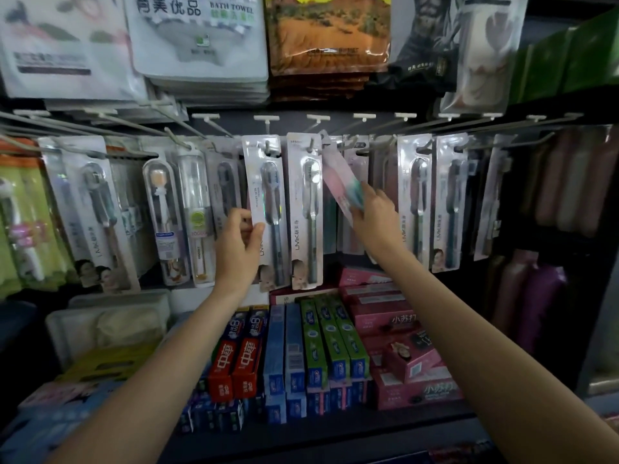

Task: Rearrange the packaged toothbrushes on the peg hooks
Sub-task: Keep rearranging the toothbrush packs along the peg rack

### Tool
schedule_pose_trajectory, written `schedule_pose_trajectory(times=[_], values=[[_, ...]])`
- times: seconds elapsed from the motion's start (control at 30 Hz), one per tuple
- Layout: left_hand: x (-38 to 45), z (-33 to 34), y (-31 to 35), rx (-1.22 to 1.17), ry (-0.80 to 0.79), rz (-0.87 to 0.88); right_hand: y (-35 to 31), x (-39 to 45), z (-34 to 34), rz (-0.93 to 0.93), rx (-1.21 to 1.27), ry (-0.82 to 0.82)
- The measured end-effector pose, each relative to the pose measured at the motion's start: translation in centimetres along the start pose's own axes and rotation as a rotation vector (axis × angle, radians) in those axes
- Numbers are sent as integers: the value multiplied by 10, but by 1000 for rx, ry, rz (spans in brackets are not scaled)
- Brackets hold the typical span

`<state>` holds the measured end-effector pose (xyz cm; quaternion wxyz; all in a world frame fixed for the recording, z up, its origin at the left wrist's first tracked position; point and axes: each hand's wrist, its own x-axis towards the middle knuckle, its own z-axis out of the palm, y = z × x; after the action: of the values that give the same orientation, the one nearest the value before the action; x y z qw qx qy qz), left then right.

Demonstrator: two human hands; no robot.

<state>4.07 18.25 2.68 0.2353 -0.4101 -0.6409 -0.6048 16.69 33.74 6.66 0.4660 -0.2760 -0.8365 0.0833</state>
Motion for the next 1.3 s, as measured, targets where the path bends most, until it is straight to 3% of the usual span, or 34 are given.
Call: schedule_pose_trajectory(times=[0.4,0.6,0.7,0.8,0.9,0.97,1.1,1.3], values=[[0,2,-2,-1,16,28,3,-2,25,252,425,-95],[0,9,-6,-15,31,19,4,-6,18,196,322,-110],[-2,16,-7,-36,65,11,6,-17,8,71,253,58],[-5,24,-4,-39,107,0,14,-25,-2,-37,227,331],[-6,28,0,-37,114,9,34,-27,-13,97,250,509],[-6,27,-1,-40,106,6,51,-29,-15,228,255,438],[-4,25,-7,-50,86,16,71,-38,-17,361,286,124],[-4,24,-9,-30,90,23,83,-43,-21,373,297,126]])
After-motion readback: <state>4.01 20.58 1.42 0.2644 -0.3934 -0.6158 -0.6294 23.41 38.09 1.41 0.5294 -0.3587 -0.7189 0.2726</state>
